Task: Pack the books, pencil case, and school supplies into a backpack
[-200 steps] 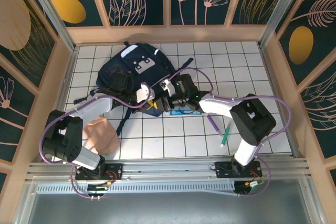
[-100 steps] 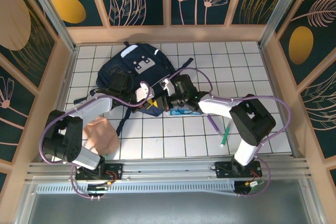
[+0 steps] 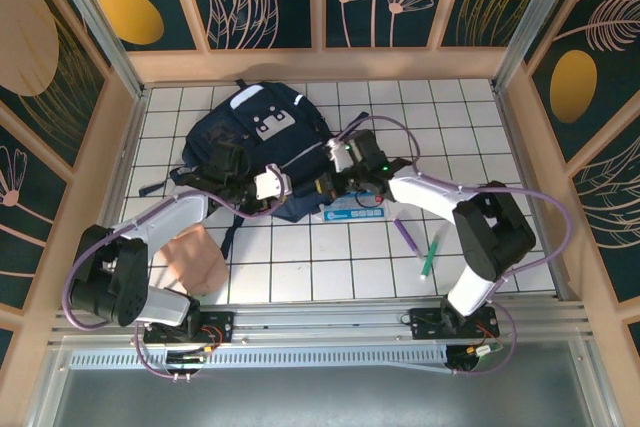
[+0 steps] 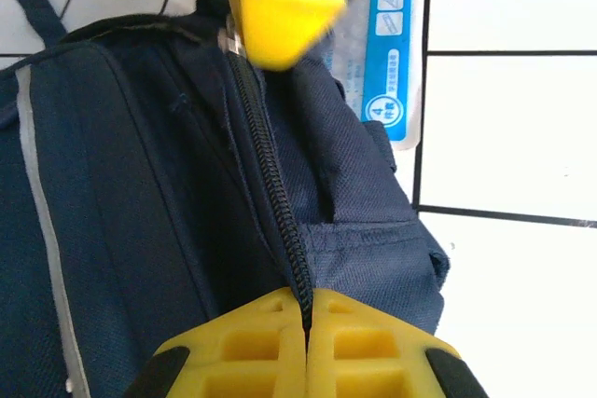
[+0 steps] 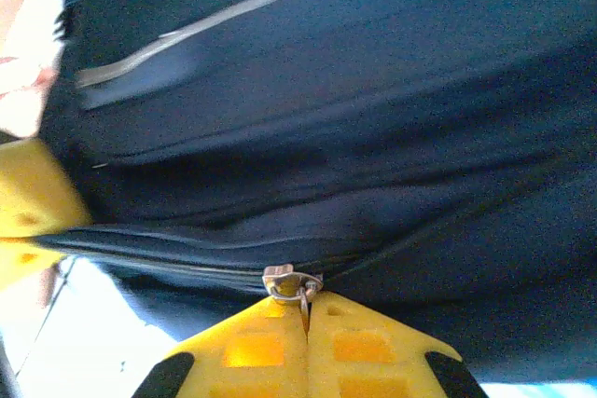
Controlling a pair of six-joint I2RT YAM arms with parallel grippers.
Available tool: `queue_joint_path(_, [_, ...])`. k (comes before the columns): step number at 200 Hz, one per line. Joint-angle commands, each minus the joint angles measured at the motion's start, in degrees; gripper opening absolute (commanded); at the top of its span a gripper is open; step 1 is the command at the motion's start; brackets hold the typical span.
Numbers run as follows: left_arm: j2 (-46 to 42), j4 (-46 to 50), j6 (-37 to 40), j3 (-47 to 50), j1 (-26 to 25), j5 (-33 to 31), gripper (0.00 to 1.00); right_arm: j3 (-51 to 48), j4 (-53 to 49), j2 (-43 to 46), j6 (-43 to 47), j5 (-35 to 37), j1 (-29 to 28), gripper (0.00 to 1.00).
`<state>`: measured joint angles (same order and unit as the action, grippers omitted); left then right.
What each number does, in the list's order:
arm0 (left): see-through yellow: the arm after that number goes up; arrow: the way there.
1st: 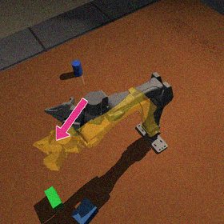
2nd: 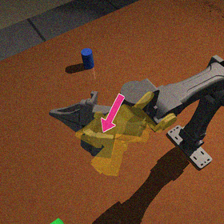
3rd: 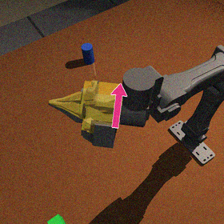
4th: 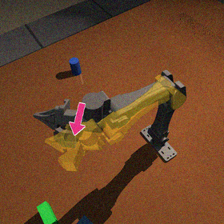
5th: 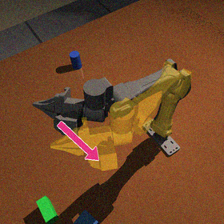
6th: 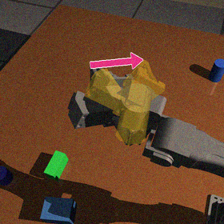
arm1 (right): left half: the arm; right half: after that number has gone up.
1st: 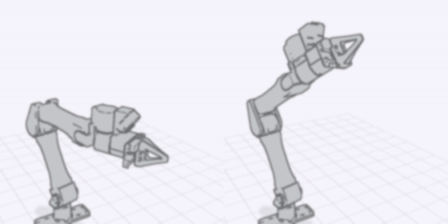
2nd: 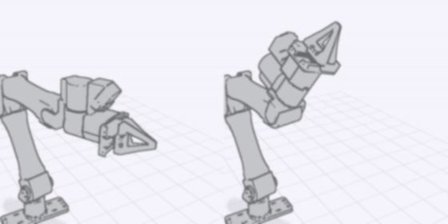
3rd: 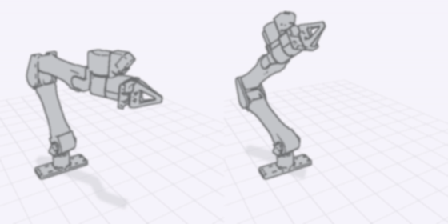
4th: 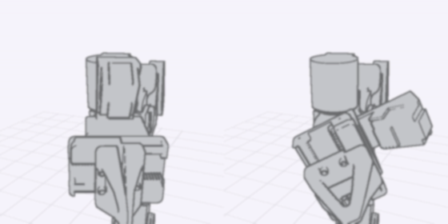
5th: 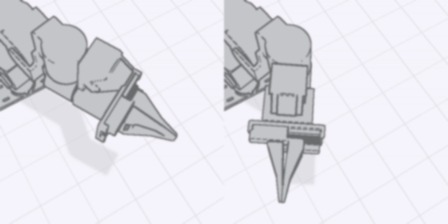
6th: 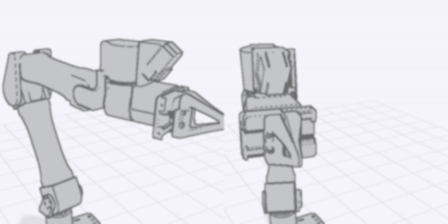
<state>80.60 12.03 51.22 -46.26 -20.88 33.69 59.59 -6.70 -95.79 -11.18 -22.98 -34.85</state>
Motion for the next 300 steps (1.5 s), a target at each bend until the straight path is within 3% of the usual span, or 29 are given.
queue_joint_path(1, [-3.2,0.1,4.6,0.8,2.1,-3.4,0.00,-0.8,-5.3,2.1,0.7,7.1,5.7,0.00])
queue_joint_path(33, [-4.7,-2.8,5.1,0.1,5.7,-5.8,0.00,0.9,-4.4,1.6,1.3,6.0,6.8,0.00])
queue_joint_path(67, [-3.5,-15.9,-1.9,0.7,10.5,-13.5,0.01,-1.5,1.9,5.3,6.3,-4.4,3.2,0.00])
queue_joint_path(81, [-1.3,-16.8,-6.0,-0.9,12.7,-9.8,0.61,-1.0,3.5,5.6,7.7,-7.8,-0.6,0.00])
queue_joint_path(91, [0.5,-13.2,-6.4,-3.2,12.9,-5.9,0.75,-0.8,5.8,4.7,5.9,-10.5,-2.0,0.00])
queue_joint_path(97, [1.5,-10.2,-6.1,-5.0,12.9,-2.1,0.97,-0.6,7.3,4.0,4.4,-11.6,-2.7,0.00])
queue_joint_path(119, [1.2,-6.3,-4.9,-4.4,11.5,13.8,0.99,0.3,11.8,0.4,0.2,-13.7,-5.0,0.00])
queue_joint_path(136, [-3.6,-12.0,-6.5,2.4,3.8,8.1,0.99,1.3,13.4,-1.7,-1.6,-13.7,-6.5,0.00])
queue_joint_path(152, [-5.1,-12.6,-8.7,5.0,-0.4,6.2,0.99,1.7,14.8,-2.9,-3.1,-14.4,-7.2,0.00])
queue_joint_path(166, [-4.6,-11.7,-9.9,5.6,-0.7,6.0,0.99,1.8,15.5,-3.3,-3.8,-15.5,-7.5,0.00])
queue_joint_path(183, [-3.6,-11.2,-9.7,5.8,-0.9,1.2,0.99,1.6,15.4,-3.3,-4.3,-16.1,-7.7,0.00])
queue_joint_path(210, [0.0,-7.5,-6.2,2.8,-0.9,-0.7,0.82,0.7,15.2,-2.4,-4.9,-16.6,-7.8,0.00])
queue_joint_path(240, [3.3,-7.2,-3.3,1.3,-1.0,0.6,0.72,-0.5,17.3,-1.9,-6.9,-16.7,-8.1,0.00])
queue_joint_path(247, [3.7,-7.4,-3.2,1.1,-1.0,-0.4,0.63,-0.5,17.4,-1.9,-7.2,-16.7,-8.1,0.00])
queue_joint_path(257, [4.3,-7.1,-2.9,0.8,-1.0,-2.5,0.20,-0.5,17.2,-1.8,-7.2,-16.5,-8.1,0.00])
queue_joint_path(263, [4.4,-7.2,-3.0,0.6,-1.0,-3.6,0.00,-0.4,17.0,-1.6,-7.2,-16.2,-8.1,0.00])
queue_joint_path(300, [1.6,-6.7,-1.3,1.8,-1.0,-6.4,0.00,1.3,5.9,-0.8,-4.4,-2.2,-5.9,0.00])
